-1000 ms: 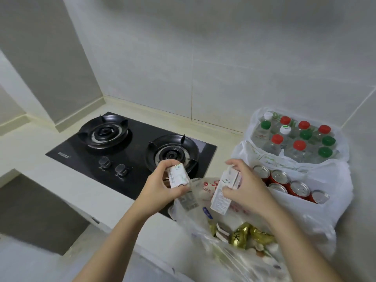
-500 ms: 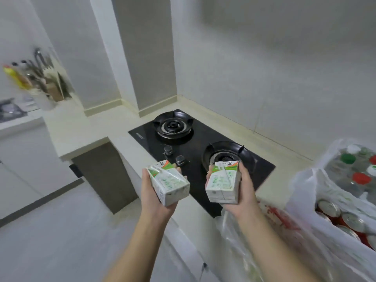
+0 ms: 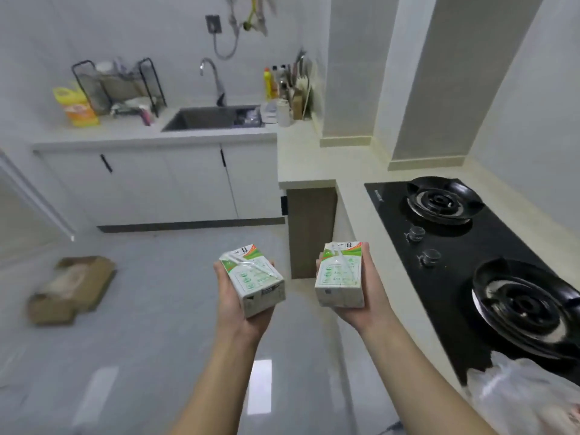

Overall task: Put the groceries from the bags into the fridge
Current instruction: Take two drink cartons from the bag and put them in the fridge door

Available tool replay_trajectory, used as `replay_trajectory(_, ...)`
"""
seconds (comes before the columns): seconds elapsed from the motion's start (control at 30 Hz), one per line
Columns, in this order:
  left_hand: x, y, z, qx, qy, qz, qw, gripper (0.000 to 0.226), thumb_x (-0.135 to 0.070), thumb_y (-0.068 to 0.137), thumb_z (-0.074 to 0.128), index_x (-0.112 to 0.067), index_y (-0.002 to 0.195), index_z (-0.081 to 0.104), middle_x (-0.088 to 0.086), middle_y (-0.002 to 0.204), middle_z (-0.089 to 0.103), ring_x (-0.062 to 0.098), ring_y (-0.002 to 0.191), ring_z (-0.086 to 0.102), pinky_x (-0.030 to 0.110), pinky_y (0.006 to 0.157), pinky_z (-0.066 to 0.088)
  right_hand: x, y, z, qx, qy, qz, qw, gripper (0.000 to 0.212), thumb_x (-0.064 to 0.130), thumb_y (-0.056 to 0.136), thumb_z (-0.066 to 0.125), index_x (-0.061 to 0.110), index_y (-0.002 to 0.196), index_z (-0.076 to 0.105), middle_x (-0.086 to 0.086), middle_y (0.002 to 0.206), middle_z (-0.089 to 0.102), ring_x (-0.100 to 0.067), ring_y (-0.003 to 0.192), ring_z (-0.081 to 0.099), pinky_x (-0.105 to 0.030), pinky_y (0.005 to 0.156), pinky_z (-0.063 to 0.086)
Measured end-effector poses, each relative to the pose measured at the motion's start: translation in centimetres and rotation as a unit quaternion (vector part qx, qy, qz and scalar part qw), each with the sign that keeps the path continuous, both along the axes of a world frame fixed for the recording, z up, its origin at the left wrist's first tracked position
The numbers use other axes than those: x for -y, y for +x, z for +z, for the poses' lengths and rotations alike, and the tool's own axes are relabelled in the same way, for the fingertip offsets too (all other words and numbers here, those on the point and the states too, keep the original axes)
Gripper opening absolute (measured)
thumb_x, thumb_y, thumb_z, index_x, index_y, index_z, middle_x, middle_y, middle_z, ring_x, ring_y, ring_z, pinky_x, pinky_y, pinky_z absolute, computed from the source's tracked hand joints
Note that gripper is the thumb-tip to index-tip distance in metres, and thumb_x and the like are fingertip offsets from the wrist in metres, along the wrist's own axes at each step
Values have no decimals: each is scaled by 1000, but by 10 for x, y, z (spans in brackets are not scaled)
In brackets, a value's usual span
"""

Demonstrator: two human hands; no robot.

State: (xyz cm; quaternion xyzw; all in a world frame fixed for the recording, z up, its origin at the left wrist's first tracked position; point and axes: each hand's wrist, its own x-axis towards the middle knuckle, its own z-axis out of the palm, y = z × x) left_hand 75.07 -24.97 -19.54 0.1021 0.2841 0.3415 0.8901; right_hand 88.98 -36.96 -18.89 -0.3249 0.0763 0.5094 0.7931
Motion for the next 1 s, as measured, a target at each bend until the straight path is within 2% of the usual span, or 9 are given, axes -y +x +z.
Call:
replay_trajectory(0.13,-35,-70,4,-8,13,85,996,57,-64,91,41,-19,120,62,10,92,72,23,83,67,35,74,54,-54,-52,9,-4,47,75,996,54,58,89,51,10,97,74,-11,90,67,-25,74,67,-32,69,56)
replay_trajectory(0.3,-71,-159,7,-11,39,152,988,59,-64,93,38,-19,125,60,9,93,73,22,79,71,37,80,50,-113,-128,18,20,70,165,984,59,61,84,54,13,117,64,-11,96,66,-25,78,66,-37,77,48)
replay_trajectory(0.43,-101,-222,26,-48,101,157,981,56,-65,93,34,-21,115,62,6,85,74,20,71,72,37,73,50,-161,-189,35,84,87,217,969,59,61,90,45,11,115,64,-12,93,68,-25,77,67,-34,72,55)
replay_trajectory(0.57,-132,-271,53,-96,189,160,964,59,-66,88,34,-23,117,62,4,93,75,19,75,71,32,65,58,-208,-240,65,130,133,268,945,58,57,85,48,15,123,62,-11,94,69,-25,79,69,-35,76,58)
replay_trajectory(0.67,-150,-295,75,-102,219,163,957,73,-69,76,40,-22,130,58,10,115,70,27,104,67,45,87,53,-241,-265,80,165,161,295,927,64,55,84,49,15,132,57,-12,98,70,-24,85,69,-37,80,57)
replay_trajectory(0.73,-165,-307,85,-111,235,186,947,74,-68,75,43,-22,131,57,14,121,67,31,108,65,50,95,48,-262,-275,88,183,181,313,914,65,54,85,48,15,136,54,-13,103,67,-25,87,68,-37,78,59)
replay_trajectory(0.83,-188,-323,99,-140,277,225,924,73,-68,75,48,-22,130,57,18,126,63,34,107,65,55,96,47,-297,-288,101,218,212,328,895,58,50,86,47,16,131,53,-9,94,68,-22,80,69,-37,76,60)
replay_trajectory(0.9,-201,-331,107,-180,321,253,895,83,-74,70,59,-22,135,53,18,128,61,37,111,63,56,91,50,-319,-298,113,266,225,335,875,56,49,86,47,17,132,51,-9,92,67,-22,78,68,-37,76,59)
replay_trajectory(1.0,-219,-342,127,-226,405,314,828,83,-74,59,73,-28,126,56,5,109,69,27,92,67,48,76,57,-352,-312,135,366,237,335,835,48,52,88,55,29,129,53,-7,98,65,-22,84,67,-38,78,58)
